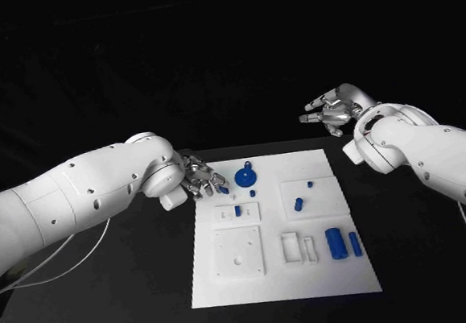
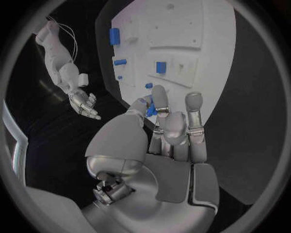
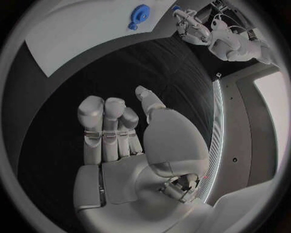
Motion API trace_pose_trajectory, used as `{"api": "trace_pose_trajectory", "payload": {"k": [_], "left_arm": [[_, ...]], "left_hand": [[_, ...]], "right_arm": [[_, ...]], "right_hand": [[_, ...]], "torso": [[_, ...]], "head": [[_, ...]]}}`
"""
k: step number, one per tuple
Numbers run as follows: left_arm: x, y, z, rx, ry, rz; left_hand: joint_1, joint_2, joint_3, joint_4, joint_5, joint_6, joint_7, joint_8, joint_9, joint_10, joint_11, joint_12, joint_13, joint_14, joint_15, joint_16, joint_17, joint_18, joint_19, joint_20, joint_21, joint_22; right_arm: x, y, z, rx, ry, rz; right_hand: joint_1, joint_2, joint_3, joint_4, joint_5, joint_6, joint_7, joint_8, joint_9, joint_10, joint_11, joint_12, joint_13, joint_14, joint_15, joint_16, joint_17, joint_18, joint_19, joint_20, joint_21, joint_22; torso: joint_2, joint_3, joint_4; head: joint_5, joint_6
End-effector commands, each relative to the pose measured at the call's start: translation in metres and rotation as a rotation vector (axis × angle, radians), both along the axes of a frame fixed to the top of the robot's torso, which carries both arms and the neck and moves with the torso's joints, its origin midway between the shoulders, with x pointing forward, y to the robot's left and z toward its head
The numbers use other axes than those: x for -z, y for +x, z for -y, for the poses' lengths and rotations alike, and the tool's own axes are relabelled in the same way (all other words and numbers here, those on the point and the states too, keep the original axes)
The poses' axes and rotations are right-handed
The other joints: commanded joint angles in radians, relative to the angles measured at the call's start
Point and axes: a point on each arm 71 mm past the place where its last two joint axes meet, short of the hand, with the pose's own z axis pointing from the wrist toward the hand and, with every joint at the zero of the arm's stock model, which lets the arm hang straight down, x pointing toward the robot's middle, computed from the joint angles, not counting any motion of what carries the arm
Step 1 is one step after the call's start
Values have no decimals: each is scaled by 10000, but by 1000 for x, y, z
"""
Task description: Assemble the parts on the task board
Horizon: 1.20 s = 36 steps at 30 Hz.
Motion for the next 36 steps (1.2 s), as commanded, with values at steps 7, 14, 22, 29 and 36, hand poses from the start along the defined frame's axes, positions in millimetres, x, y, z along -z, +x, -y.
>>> {"api": "trace_pose_trajectory", "payload": {"k": [7, 14, 22, 29, 36], "left_arm": [[-6, -11, 3, 208, 519, 1304], [-1, -17, 6, 654, 868, 1573], [10, -22, 5, 853, 1089, 1767], [19, -25, 4, 1038, 1152, 1583], [22, -26, 4, 1293, 1323, 1545]], "left_hand": [[-62, -38, 1173, -1138, 55, 313, -227, 19, 241, 512, -102, 77, -23, 116, -14, 23, 52, 140, 104, 9, 55, 169], [-72, -34, 1180, -1127, 47, 336, -231, 6, 229, 512, -104, 100, -42, 128, -11, 6, 57, 148, 113, 16, 57, 168], [-66, -48, 1185, -1134, 65, 348, -235, 9, 234, 511, -110, 93, -64, 130, -15, -25, 24, 156, 129, 16, 55, 164], [-77, -48, 1187, -1123, 65, 356, -236, 10, 237, 512, -107, 98, -78, 134, -15, -42, 19, 157, 135, 15, 44, 160], [-78, -39, 1187, -1109, 42, 348, -234, 6, 242, 510, -104, 98, -86, 137, -14, -51, 18, 153, 135, 13, 35, 160]], "right_arm": [[2, -2, 2, -91, -10, -159], [3, -3, 4, -16, -129, -141], [5, -5, 1, -140, -246, -187], [8, -5, 0, -164, -251, -200], [8, -6, -4, -229, -342, -89]], "right_hand": [[-58, -71, -4, 63, 41, -11, 14, 22, 11, -37, 9, -6, -7, 32, -14, -68, -3, 43, 577, -60, -85, 656], [-74, -143, -21, 126, 295, -3, 10, 21, 10, -10, 3, 11, -2, 50, -21, -79, -12, 25, 583, -70, -73, 634], [-64, -155, -183, 263, 522, -5, 4, 24, 12, 91, -1, 163, 113, 62, -25, 189, 226, 22, 589, -74, 262, 730], [-65, -210, -299, 307, 854, 11, -4, 24, 13, 87, -8, 133, 100, 65, -28, 127, 188, 19, 587, -78, 210, 695], [-38, -203, -428, 342, 937, 51, -16, 29, 18, 80, -14, 122, 101, 67, -30, 115, 192, 19, 586, -79, 202, 681]], "torso": [[0, -12, 8], [10, -11, -24], [3, 2, -8], [12, -9, -17], [8, -1, -10]], "head": [[100, -74], [130, -198], [271, -531], [409, -569], [436, -706]]}}
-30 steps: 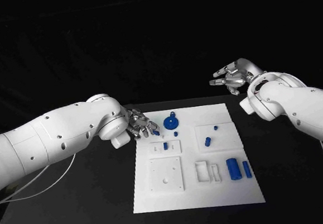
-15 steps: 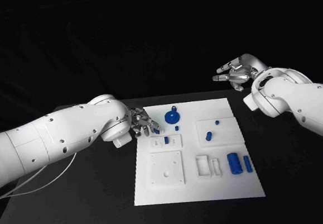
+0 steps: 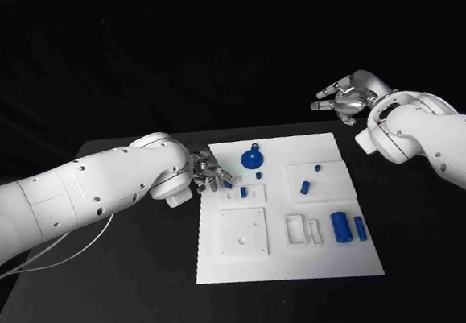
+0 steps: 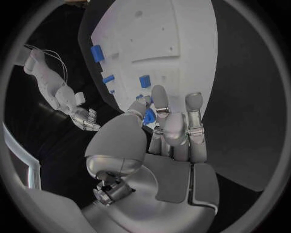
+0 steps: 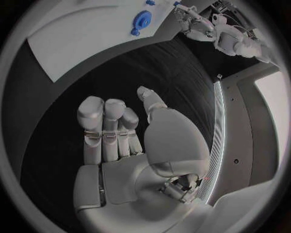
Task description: Assemble the parts on the task board
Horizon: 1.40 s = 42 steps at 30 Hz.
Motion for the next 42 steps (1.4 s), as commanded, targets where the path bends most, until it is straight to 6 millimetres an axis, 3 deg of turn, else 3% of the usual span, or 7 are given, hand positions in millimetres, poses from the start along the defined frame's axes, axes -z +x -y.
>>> {"api": "trace_pose_trajectory", "payload": {"k": [1, 7, 17, 42], "left_arm": [[0, -1, 2, 432, 169, 148], [2, -3, 2, 603, 294, 147], [4, -8, 2, 724, 511, 392], [12, -13, 3, 959, 693, 584]], "left_hand": [[44, 64, 966, -891, 4, 336, -249, 77, 29, 471, -72, 52, -13, 70, -18, -57, -20, 152, 72, 13, 33, 158], [45, 63, 966, -892, 5, 337, -249, 78, 31, 471, -72, 52, -13, 70, -18, -58, -20, 152, 73, 12, 33, 158], [60, 36, 971, -906, 19, 340, -250, 85, 43, 471, -79, 57, -25, 76, -26, -59, -7, 167, 91, 18, 25, 160], [93, 21, 971, -885, 6, 353, -247, 66, 18, 473, -77, 57, -40, 77, -18, -66, -3, 194, 94, 47, 10, 163]], "right_arm": [[-1, -1, -4, -190, -221, 133], [-1, -1, -6, -228, -236, 163], [-1, -1, -8, -328, -180, 109], [0, -2, -9, -428, -148, -14]], "right_hand": [[27, -57, -41, 11, 37, 51, -16, 29, 16, 80, -14, -24, -4, 29, 8, -7, -10, 18, 586, -79, -32, 681], [28, -72, -56, 35, 72, 58, -17, 23, 12, 78, -15, -32, -7, 31, 6, -13, -10, 16, 584, -83, -42, 676], [17, -95, -96, 97, 183, 52, -19, 23, 12, 78, -18, -66, -31, 31, 4, -29, -17, 12, 586, -84, -40, 671], [79, -106, -47, 119, 407, 37, -15, 21, 10, 68, -28, -165, -99, 32, -4, -53, -21, 17, 584, -92, -41, 662]], "torso": [[-1, 11, 7], [-2, 3, 8], [-6, 8, 8], [-5, 8, 4]], "head": [[34, -57], [14, -108], [80, -91], [90, -71]]}}
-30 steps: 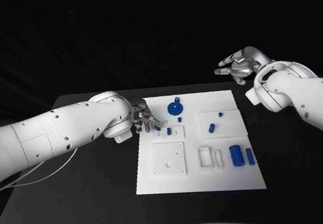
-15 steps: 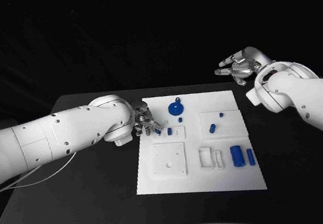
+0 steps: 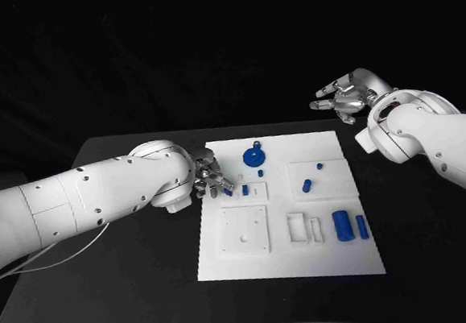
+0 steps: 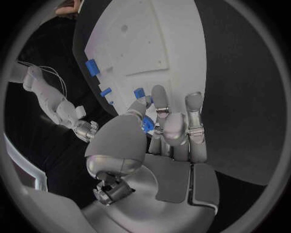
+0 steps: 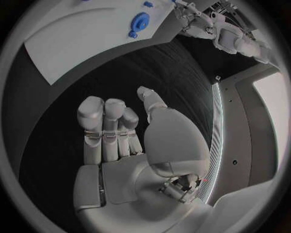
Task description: Assemble the parts on the task board
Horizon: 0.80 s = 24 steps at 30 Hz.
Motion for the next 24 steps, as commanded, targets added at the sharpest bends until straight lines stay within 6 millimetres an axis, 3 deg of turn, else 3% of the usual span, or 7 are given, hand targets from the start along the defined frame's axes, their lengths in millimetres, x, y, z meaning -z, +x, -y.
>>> {"api": "trace_pose_trajectory", "payload": {"k": [1, 24], "left_arm": [[0, 0, 3, 213, 25, 221], [6, -1, 6, 453, 352, -335]], "left_hand": [[78, 7, 936, -896, 63, 317, -284, 31, 22, 511, -42, 57, -13, 79, -19, -61, 7, 194, 58, 10, 10, 168], [136, -8, 915, -862, -32, 318, -278, 7, -9, 509, -32, 51, -22, 78, -2, -66, 19, 203, 46, 37, -15, 170]], "right_arm": [[0, 0, -2, -206, -45, -43], [0, 0, -2, -311, -98, -61]], "right_hand": [[34, -68, 67, 20, 47, 45, -15, 23, 8, 32, 7, -59, -8, 34, -4, -52, 4, 17, 585, -92, -39, 663], [18, -75, 109, 6, 70, 47, -16, 21, 7, 34, 8, -59, -4, 32, -6, -62, 4, 15, 583, -93, -38, 660]], "torso": [[-1, 3, 7], [-1, 3, -3]], "head": [[-6, -32], [-30, -49]]}}
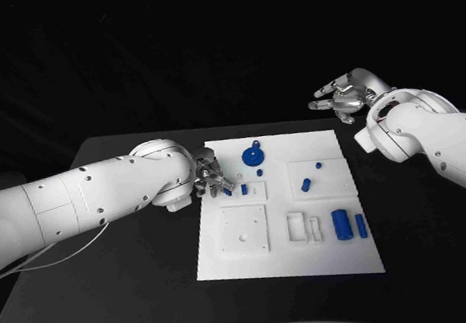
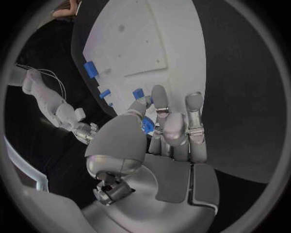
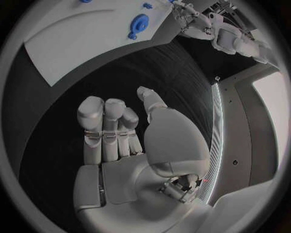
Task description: Assemble the parts on the task board
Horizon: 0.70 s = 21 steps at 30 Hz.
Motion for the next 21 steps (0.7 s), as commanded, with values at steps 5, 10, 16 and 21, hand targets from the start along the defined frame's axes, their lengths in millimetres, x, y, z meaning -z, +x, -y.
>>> {"api": "trace_pose_trajectory", "payload": {"k": [5, 10, 16, 21], "left_arm": [[5, -3, 3, 241, 131, -576], [7, -4, 5, 265, 145, -709], [12, -7, 6, 288, 207, -878], [14, -7, 6, 227, 264, -869]], "left_hand": [[91, 16, 907, -855, -71, 327, -276, 9, -8, 492, -46, 48, -18, 77, 4, -58, 26, 199, 39, 43, -18, 168], [91, 16, 907, -855, -71, 327, -276, 9, -8, 492, -46, 48, -18, 77, 4, -58, 26, 199, 39, 43, -18, 168], [101, 27, 897, -842, -74, 332, -278, 9, -8, 491, -44, 53, -13, 75, 10, -50, 43, 187, 31, 42, -18, 171], [102, 30, 897, -839, -73, 329, -277, 9, -6, 491, -44, 53, -13, 77, 1, -56, 33, 184, 40, 33, -10, 173]], "right_arm": [[0, 0, -1, -209, -67, -7], [0, 0, -1, -203, -73, -15], [0, -1, -1, -215, -61, -31], [0, -1, 0, -200, -73, -42]], "right_hand": [[-3, -57, 77, 1, 30, 57, -17, 22, 8, 38, 5, -58, -1, 34, -5, -71, 2, 10, 584, -94, -32, 661], [-3, -57, 77, 1, 30, 57, -17, 22, 8, 38, 5, -58, -1, 34, -5, -71, 2, 10, 584, -94, -32, 661], [-14, -10, 143, 5, -16, 65, -17, 22, 7, 30, 4, -65, -1, 32, -5, -79, 2, 8, 584, -95, -38, 659], [-16, -28, 178, -9, -8, 65, -16, 23, 8, 28, 4, -70, -4, 35, -7, -76, 6, 7, 583, -96, -38, 659]], "torso": [[2, -6, 17], [6, -3, 8], [6, 3, -1], [5, -1, 7]], "head": [[-39, -5], [-13, -41], [-4, -27], [-17, -19]]}}
